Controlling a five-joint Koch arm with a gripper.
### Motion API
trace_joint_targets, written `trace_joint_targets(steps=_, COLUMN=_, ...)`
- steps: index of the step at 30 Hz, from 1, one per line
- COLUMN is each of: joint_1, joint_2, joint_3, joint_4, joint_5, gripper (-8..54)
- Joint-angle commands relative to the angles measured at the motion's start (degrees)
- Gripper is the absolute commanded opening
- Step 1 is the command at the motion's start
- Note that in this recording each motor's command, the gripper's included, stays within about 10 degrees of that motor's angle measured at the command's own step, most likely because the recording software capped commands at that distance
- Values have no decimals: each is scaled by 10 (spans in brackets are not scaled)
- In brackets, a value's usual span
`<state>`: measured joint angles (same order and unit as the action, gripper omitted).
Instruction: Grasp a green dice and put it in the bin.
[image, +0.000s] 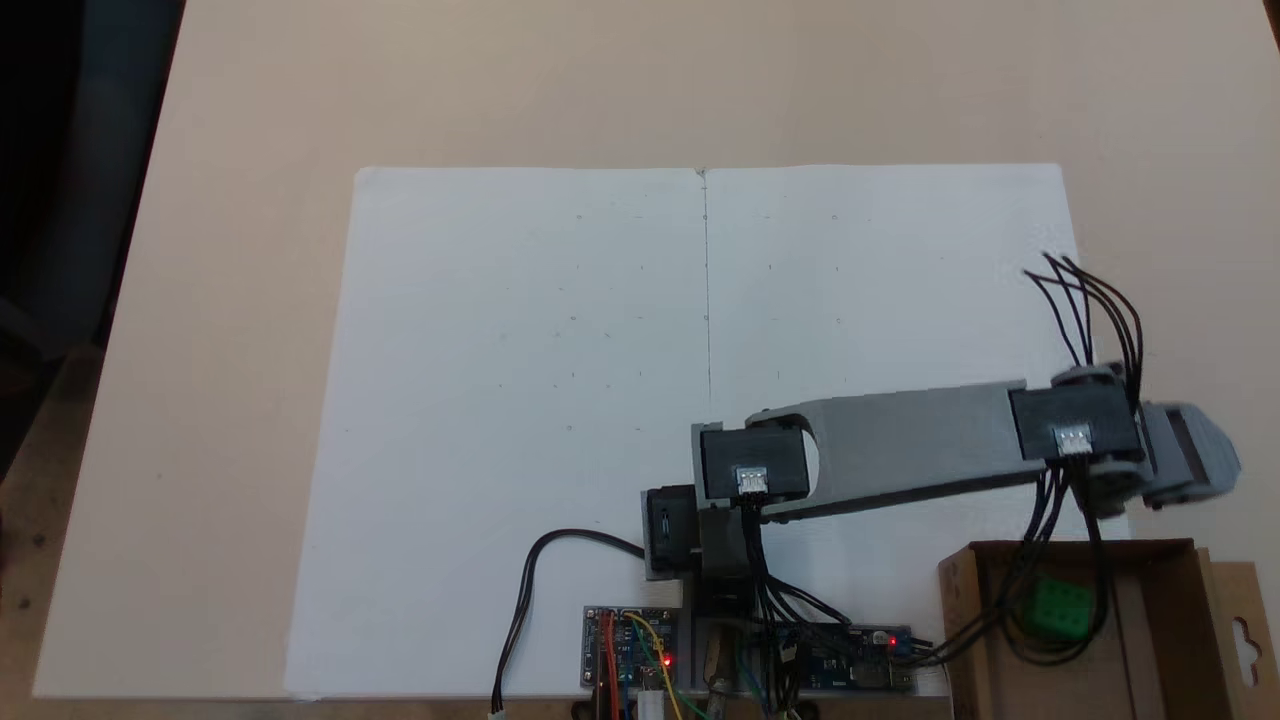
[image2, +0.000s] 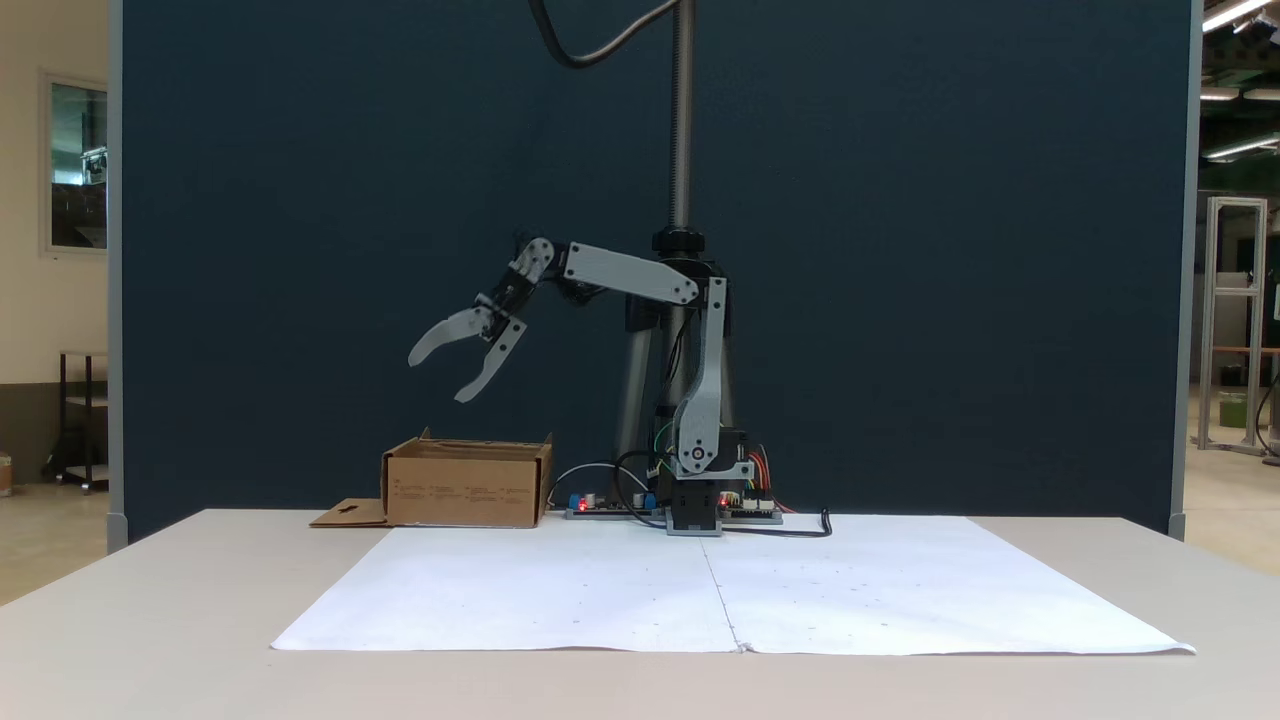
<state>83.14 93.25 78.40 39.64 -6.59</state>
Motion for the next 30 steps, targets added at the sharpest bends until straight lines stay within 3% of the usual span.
trace_joint_targets(steps=1, joint_1=-58, joint_2=40, joint_3=-25, joint_4=6, joint_5=48, gripper=372)
trace_joint_targets(steps=10, joint_1=-330, joint_2=87, joint_3=-20, joint_4=4, joint_5=55, gripper=448)
trace_joint_targets(steps=30, joint_1=-619, joint_2=178, joint_3=156, joint_4=-69, joint_5=56, gripper=447)
